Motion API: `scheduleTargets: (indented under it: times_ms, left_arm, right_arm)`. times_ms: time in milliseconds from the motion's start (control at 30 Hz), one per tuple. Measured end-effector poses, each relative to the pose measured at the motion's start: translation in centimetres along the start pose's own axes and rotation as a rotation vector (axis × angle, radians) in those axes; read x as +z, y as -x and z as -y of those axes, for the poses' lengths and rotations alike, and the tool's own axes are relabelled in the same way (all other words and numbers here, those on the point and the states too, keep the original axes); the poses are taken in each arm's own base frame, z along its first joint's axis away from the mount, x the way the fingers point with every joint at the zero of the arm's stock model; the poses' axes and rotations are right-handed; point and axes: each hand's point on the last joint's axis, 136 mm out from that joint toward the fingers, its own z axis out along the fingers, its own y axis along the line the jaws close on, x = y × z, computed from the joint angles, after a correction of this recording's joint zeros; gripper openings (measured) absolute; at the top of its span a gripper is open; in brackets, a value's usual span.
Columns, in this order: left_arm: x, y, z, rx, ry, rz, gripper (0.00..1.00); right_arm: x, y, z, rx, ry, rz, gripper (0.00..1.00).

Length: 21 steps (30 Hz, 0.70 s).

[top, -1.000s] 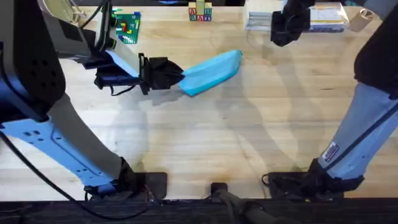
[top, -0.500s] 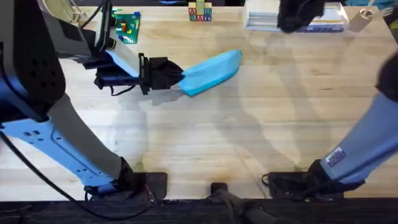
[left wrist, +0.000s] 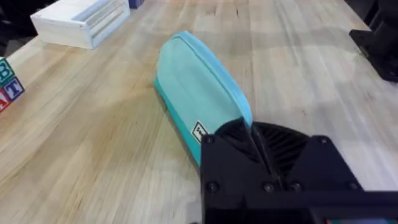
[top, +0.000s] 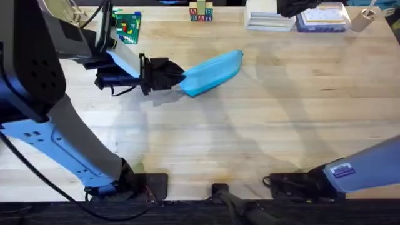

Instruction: Unzip the bag, pick up the pens from the table one at a time and place them inside, then zip the bag closed.

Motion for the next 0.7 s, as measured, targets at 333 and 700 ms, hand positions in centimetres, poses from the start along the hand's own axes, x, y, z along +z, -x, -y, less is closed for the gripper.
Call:
scheduleTargets:
  times_ms: [333, 700]
  left_arm:
    - [0.0, 0.0, 0.0, 0.0, 0.0, 0.0, 0.041]
    - [0.0, 0.0, 0.0, 0.0, 0.0, 0.0, 0.041]
  right_arm:
    - [-7.8, -3.3, -2.6, -0.046, 0.085, 0.078, 0.035]
    - [-7.8, -10.4, -4.6, -0.074, 0.192, 0.067, 0.052]
